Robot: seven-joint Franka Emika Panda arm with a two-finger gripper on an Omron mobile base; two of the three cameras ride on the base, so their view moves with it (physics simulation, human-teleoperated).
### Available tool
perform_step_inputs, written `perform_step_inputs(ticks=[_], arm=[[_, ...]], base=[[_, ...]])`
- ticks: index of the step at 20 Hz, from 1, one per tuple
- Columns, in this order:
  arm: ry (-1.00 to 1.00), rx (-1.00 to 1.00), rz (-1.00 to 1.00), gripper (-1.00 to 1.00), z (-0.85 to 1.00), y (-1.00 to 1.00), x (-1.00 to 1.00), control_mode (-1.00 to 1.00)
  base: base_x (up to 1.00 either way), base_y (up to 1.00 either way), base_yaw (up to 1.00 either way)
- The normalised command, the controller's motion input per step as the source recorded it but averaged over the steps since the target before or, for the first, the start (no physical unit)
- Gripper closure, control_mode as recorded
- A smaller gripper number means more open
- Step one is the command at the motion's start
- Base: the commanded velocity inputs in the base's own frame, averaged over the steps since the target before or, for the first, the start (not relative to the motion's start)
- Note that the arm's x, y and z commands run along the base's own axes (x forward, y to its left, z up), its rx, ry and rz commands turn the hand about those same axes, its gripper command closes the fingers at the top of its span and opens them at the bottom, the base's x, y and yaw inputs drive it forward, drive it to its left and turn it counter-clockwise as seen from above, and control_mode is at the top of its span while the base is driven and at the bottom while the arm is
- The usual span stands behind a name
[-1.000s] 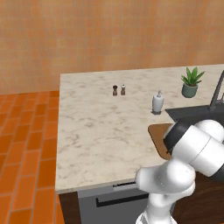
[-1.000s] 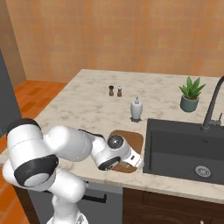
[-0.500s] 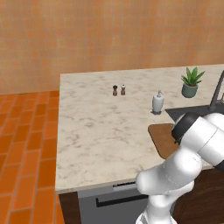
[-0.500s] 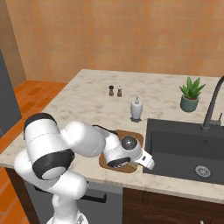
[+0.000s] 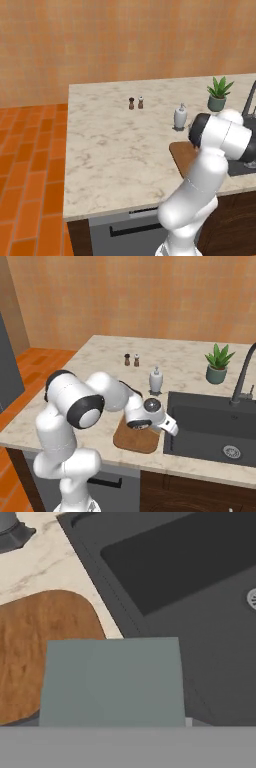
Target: Pick up the sponge from the counter and clean the cutting board by briefly scrubbing or pressing down on the cutting board. Once finished, release the sponge.
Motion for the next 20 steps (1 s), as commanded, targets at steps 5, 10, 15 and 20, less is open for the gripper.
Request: perform_step_inputs(ticks=[5, 10, 15, 20], arm=[[-0.12, 0.00, 0.00, 1.00, -0.39, 0.00, 0.68, -1.00], [-0.18, 0.00, 0.00, 1.00, -0.46, 0.00, 0.64, -1.00], [-0.11, 0.00, 0.00, 1.00, -0.19, 0.00, 0.59, -1.00], [0.02, 0.00, 0.00, 1.00, 0.46, 0.22, 0.05, -1.00]], base=[[0.00, 0.00, 0.00], [0.00, 0.00, 0.00], [0.00, 0.00, 0.00], [0.00, 0.00, 0.00]])
